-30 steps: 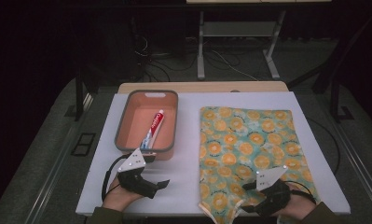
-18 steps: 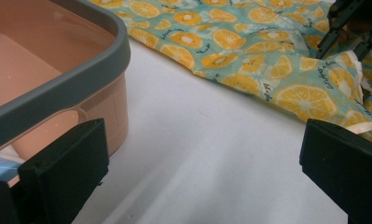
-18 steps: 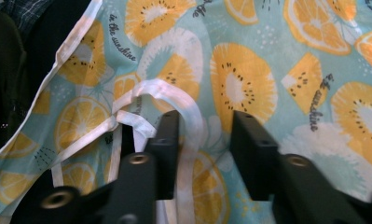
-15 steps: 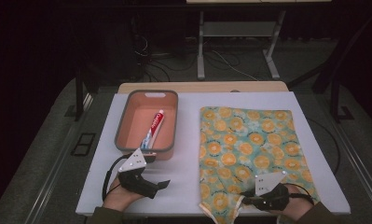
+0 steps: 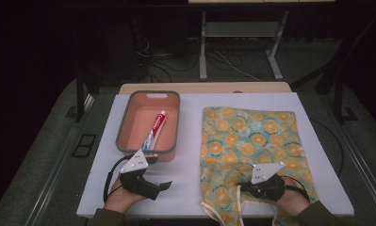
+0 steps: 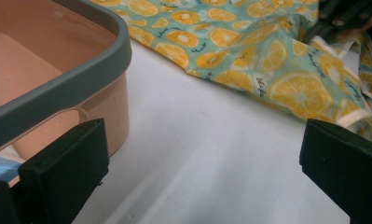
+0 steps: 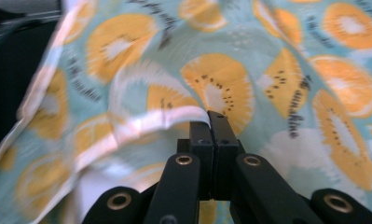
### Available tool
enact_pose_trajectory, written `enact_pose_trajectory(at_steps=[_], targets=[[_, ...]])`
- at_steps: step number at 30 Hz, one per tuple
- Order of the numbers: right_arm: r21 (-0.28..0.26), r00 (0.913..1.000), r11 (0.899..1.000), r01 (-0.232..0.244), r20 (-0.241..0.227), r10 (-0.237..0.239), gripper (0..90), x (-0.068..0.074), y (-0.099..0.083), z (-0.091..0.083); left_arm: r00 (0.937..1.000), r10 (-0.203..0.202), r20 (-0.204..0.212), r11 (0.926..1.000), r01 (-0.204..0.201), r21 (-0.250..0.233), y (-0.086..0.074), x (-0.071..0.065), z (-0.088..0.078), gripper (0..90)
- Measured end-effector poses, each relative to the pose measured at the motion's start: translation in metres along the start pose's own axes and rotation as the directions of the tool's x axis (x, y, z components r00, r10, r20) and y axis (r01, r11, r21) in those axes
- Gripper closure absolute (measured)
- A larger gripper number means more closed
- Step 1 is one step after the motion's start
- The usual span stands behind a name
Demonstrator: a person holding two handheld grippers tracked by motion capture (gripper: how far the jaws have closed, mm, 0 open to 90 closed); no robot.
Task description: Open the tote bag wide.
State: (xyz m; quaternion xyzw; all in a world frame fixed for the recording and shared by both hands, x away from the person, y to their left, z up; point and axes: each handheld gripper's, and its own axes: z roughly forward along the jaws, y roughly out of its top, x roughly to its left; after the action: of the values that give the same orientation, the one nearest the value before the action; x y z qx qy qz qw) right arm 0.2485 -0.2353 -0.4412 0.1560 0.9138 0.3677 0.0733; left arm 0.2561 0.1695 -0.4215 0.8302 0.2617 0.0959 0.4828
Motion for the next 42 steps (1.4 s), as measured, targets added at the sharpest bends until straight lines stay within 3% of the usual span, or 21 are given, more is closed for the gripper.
enact_pose_trajectory(at_steps=[3,8,10,16,18,20,23,24,26,32,34,37,38,42], targets=[[-0.008,0.9981,0.999,-0.043,0.043,0.043,90.0,-0.015,0.011,0.008,1.0000,0.001,-0.002,1.0000,-0.001,-0.002,0.000,0.000,0.000,0.0],[-0.021,0.9920,0.997,-0.074,0.101,0.076,90.0,-0.031,0.025,0.016,1.0000,0.002,-0.003,1.0000,-0.002,-0.006,0.000,0.001,-0.001,0.0],[-0.027,0.9834,0.994,-0.104,0.147,0.107,90.0,-0.046,0.035,0.023,1.0000,0.002,-0.003,1.0000,-0.002,-0.005,0.000,0.001,-0.001,0.0],[-0.044,0.9634,0.988,-0.147,0.220,0.153,90.0,-0.074,0.048,0.034,1.0000,0.003,-0.004,1.0000,-0.003,-0.004,0.000,0.001,-0.001,0.0],[-0.049,0.9597,0.984,-0.169,0.219,0.175,90.0,-0.082,0.050,0.036,1.0000,0.002,-0.004,1.0000,-0.002,-0.004,0.000,0.001,-0.001,0.0],[-0.048,0.9658,0.983,-0.177,0.184,0.183,89.3,-0.084,0.049,0.037,1.0000,0.002,-0.003,1.0000,-0.002,-0.006,0.000,0.001,-0.002,0.0],[-0.057,0.9718,0.983,-0.174,0.152,0.180,82.3,-0.081,0.047,0.031,1.0000,0.002,-0.001,1.0000,-0.002,-0.006,-0.001,0.001,-0.002,0.0],[-0.059,0.9780,0.984,-0.168,0.115,0.174,73.1,-0.075,0.047,0.023,1.0000,0.001,-0.001,1.0000,-0.001,-0.007,-0.001,0.001,-0.002,0.0],[-0.071,0.9840,0.985,-0.154,0.078,0.160,64.7,-0.067,0.046,0.012,1.0000,0.003,-0.001,1.0000,-0.003,-0.007,-0.001,0.002,-0.003,0.0],[-0.129,0.9904,0.983,-0.130,0.030,0.135,49.9,-0.045,0.046,-0.015,1.0000,0.006,-0.001,1.0000,-0.006,-0.006,0.000,0.001,-0.002,0.0],[-0.164,0.9934,0.980,-0.115,-0.014,0.114,43.8,-0.029,0.047,-0.025,1.0000,0.005,-0.001,1.0000,-0.005,-0.006,0.000,0.000,-0.002,0.0],[-0.159,0.9925,0.981,-0.110,-0.071,0.099,38.7,-0.013,0.048,-0.022,1.0000,0.003,-0.002,1.0000,-0.003,-0.003,0.000,0.000,-0.001,0.0],[-0.159,0.9925,0.981,-0.110,-0.071,0.099,38.7,-0.013,0.048,-0.022,1.0000,0.003,-0.002,1.0000,-0.003,-0.004,0.000,0.000,-0.001,0.0],[-0.098,0.9880,0.993,-0.064,-0.146,0.049,29.8,0.010,0.051,0.003,1.0000,0.004,-0.002,1.0000,-0.004,-0.006,0.000,0.000,-0.001,0.0]])
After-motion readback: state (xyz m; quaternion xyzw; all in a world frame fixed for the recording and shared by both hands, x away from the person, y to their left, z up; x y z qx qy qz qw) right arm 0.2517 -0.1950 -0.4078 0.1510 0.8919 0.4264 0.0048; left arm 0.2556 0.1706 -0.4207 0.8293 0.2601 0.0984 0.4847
